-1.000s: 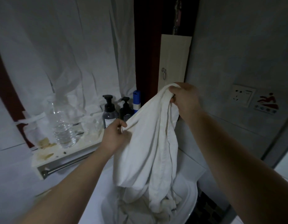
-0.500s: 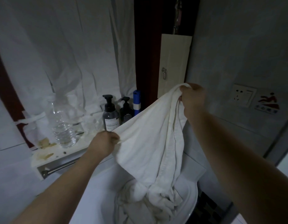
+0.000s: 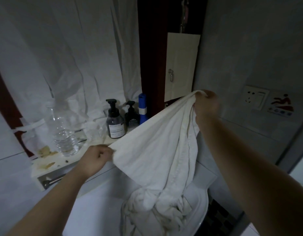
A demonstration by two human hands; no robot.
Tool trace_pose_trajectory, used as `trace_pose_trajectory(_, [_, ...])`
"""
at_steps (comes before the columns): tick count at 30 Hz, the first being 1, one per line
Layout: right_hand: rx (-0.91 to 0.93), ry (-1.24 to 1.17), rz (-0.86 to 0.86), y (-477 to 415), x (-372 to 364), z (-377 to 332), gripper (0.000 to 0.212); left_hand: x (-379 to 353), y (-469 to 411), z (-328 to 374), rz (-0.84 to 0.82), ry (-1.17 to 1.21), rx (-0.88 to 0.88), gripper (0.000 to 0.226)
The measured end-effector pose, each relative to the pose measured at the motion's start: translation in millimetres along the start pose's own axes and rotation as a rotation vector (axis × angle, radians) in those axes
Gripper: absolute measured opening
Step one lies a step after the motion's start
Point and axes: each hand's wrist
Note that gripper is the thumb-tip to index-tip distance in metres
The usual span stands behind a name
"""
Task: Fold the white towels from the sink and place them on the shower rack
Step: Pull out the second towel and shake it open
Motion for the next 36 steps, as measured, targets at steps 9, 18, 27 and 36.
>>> trace_pose_trajectory(9, [-0.019, 0.039, 0.026, -5.2, 5.3, 7.5, 0.022, 34.1, -10.7, 12.2, 0.394, 0.364, 0.135, 0.010])
trace_pose_trajectory(18, [-0.130, -0.011, 0.032, -6.9, 8.4, -3.2, 0.028, 48.6, -20.2, 18.3, 0.049, 0.864, 0.424, 0.008])
trace_pose_trajectory(27, [-0.120, -0.017, -0.018, -0.9, 6.4, -10.5, 0.022, 47.9, -31.8, 28.6, 0.343, 1.038, 0.379, 0.016])
trace_pose_trajectory(36, [-0.106, -0.016, -0.066, 7.2, 6.1, -19.1, 0.016, 56.2, -44.7, 42.8, 0.563, 1.161, 0.348, 0.015])
Point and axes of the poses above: each hand's wrist, its own y-axis away from the middle knuckle, its own x-axis out of the back of the hand, z = x × y, and after that the axes turned 6 degrees about -y, right-handed
